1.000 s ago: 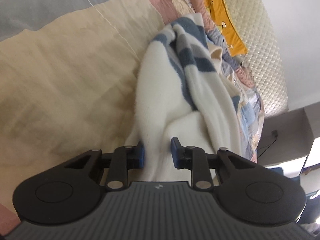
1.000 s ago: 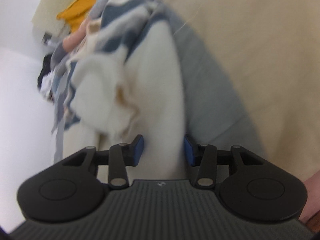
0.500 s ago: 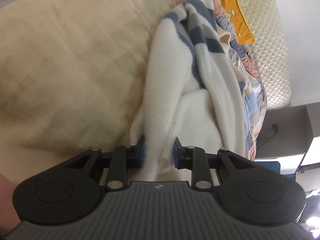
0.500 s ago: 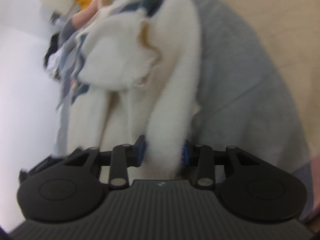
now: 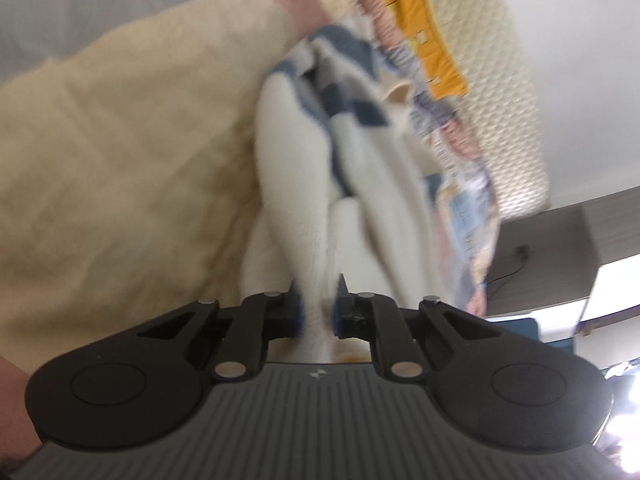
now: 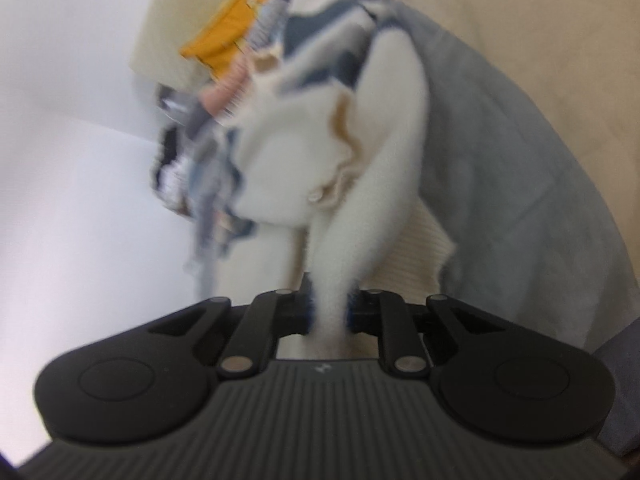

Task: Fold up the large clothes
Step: 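Lift the hem with both grippers, fold it toward the collar, release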

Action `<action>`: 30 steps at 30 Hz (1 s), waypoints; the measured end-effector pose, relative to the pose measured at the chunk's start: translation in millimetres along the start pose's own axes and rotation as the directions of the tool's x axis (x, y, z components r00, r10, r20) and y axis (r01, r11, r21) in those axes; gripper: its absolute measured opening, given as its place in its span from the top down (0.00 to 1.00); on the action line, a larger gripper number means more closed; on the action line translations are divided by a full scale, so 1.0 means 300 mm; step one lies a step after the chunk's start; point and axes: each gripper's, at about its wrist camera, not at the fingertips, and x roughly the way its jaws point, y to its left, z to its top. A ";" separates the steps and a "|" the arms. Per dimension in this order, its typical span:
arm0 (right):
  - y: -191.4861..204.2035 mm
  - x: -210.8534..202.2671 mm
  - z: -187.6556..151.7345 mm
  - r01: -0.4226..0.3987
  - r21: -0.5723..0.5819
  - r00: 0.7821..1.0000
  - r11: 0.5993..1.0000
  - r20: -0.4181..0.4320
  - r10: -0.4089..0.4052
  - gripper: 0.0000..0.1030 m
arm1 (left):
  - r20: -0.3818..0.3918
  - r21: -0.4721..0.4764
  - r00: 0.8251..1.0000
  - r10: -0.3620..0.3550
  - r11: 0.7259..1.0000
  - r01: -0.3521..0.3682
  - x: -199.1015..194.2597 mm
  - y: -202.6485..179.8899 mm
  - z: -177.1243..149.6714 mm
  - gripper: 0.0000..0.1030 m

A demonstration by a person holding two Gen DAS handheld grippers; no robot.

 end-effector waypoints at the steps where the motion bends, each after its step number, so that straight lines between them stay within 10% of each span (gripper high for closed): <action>1: 0.000 -0.020 0.010 -0.036 0.014 0.999 0.999 0.009 0.036 0.86 | 0.014 0.015 1.000 -0.014 1.000 0.014 -0.027 -0.018 0.006 0.87; 13: 0.081 -0.243 0.074 -0.307 -0.026 0.950 0.951 0.057 0.308 0.87 | 0.074 0.182 0.975 -0.208 0.964 0.192 -0.348 -0.229 0.007 0.88; 30: 0.219 -0.621 -0.113 -0.381 -0.183 0.917 0.906 0.052 0.396 0.86 | 0.037 0.280 0.931 -0.362 0.899 0.338 -0.800 -0.290 -0.217 0.88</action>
